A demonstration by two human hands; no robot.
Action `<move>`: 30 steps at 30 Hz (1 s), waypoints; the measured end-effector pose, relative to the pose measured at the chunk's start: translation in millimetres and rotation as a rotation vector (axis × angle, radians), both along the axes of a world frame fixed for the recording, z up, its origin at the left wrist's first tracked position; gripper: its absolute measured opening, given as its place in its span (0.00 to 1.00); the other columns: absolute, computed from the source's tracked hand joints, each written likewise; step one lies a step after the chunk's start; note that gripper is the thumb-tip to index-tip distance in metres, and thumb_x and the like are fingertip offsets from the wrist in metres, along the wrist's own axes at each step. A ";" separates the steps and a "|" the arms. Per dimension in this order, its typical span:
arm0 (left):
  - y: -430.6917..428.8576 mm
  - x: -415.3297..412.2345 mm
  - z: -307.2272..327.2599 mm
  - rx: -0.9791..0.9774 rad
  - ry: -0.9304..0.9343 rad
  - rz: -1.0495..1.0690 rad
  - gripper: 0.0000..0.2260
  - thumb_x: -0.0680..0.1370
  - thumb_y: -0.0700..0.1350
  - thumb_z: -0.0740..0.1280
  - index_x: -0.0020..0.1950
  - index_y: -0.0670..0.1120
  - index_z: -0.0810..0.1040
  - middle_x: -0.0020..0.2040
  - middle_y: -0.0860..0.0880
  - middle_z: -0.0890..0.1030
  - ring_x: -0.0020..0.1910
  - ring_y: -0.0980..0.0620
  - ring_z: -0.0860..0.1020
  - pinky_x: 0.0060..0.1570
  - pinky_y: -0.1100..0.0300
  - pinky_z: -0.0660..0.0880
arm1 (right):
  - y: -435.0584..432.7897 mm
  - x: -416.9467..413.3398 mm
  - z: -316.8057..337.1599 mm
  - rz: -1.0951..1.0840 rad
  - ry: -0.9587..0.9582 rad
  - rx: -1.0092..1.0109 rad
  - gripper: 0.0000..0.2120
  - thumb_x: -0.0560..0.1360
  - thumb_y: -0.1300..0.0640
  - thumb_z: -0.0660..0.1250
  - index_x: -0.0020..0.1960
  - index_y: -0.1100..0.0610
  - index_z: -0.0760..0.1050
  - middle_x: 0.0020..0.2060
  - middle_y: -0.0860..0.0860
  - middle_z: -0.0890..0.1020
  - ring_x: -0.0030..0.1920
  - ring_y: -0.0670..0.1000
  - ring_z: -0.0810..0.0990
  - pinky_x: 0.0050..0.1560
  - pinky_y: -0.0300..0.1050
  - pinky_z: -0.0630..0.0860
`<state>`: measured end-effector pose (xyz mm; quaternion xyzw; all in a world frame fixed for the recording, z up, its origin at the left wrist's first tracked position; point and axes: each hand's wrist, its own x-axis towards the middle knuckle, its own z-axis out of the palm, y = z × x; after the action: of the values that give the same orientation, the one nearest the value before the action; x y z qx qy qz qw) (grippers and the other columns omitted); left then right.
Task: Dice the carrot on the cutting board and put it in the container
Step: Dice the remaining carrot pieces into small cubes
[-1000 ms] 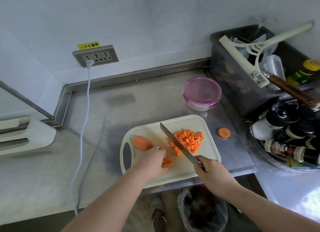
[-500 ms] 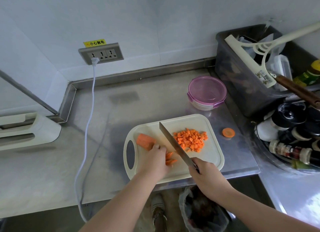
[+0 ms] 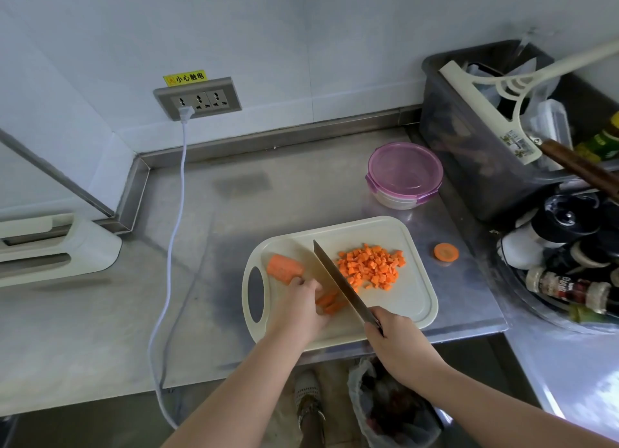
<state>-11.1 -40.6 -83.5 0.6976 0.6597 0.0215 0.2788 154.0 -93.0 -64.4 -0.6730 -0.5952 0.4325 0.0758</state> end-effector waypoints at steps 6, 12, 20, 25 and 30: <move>-2.5 1.5 1.0 -0.006 0.038 -0.035 0.21 0.75 0.47 0.70 0.67 0.47 0.72 0.64 0.49 0.72 0.58 0.49 0.76 0.59 0.58 0.73 | -3.2 -3.8 -2.4 0.013 -0.008 0.009 0.08 0.81 0.55 0.55 0.52 0.52 0.73 0.42 0.51 0.80 0.41 0.50 0.80 0.44 0.47 0.79; -3.5 0.1 -1.7 -0.030 -0.039 0.054 0.23 0.74 0.47 0.72 0.67 0.47 0.72 0.64 0.49 0.72 0.58 0.51 0.76 0.60 0.57 0.73 | -3.4 -4.1 -3.7 0.012 0.007 0.020 0.06 0.81 0.55 0.56 0.51 0.49 0.71 0.43 0.51 0.80 0.42 0.51 0.80 0.45 0.49 0.80; -6.5 1.4 -2.5 -0.114 -0.296 0.288 0.20 0.74 0.43 0.71 0.65 0.46 0.73 0.59 0.51 0.78 0.57 0.54 0.77 0.60 0.58 0.74 | -2.9 -5.8 -5.8 0.007 0.009 0.010 0.07 0.81 0.53 0.56 0.56 0.49 0.72 0.45 0.48 0.80 0.44 0.49 0.80 0.48 0.47 0.81; -6.6 -9.0 -1.6 -0.081 -0.326 0.374 0.17 0.77 0.38 0.65 0.66 0.47 0.74 0.61 0.52 0.77 0.60 0.54 0.75 0.58 0.64 0.69 | -3.2 -4.7 -7.0 -0.002 0.008 0.007 0.08 0.81 0.54 0.56 0.56 0.51 0.73 0.42 0.48 0.80 0.42 0.50 0.81 0.45 0.48 0.80; -5.3 -4.3 -1.4 -0.139 -0.447 0.445 0.16 0.78 0.36 0.63 0.64 0.47 0.75 0.58 0.52 0.79 0.56 0.57 0.75 0.59 0.65 0.68 | -3.7 -6.1 -8.0 -0.015 0.021 0.000 0.08 0.81 0.54 0.56 0.57 0.51 0.73 0.42 0.48 0.80 0.41 0.50 0.81 0.44 0.48 0.81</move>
<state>-15.4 -45.9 -84.9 0.4935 0.7184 0.1896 0.4522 147.9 -96.7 -72.4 -0.6729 -0.5894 0.4388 0.0852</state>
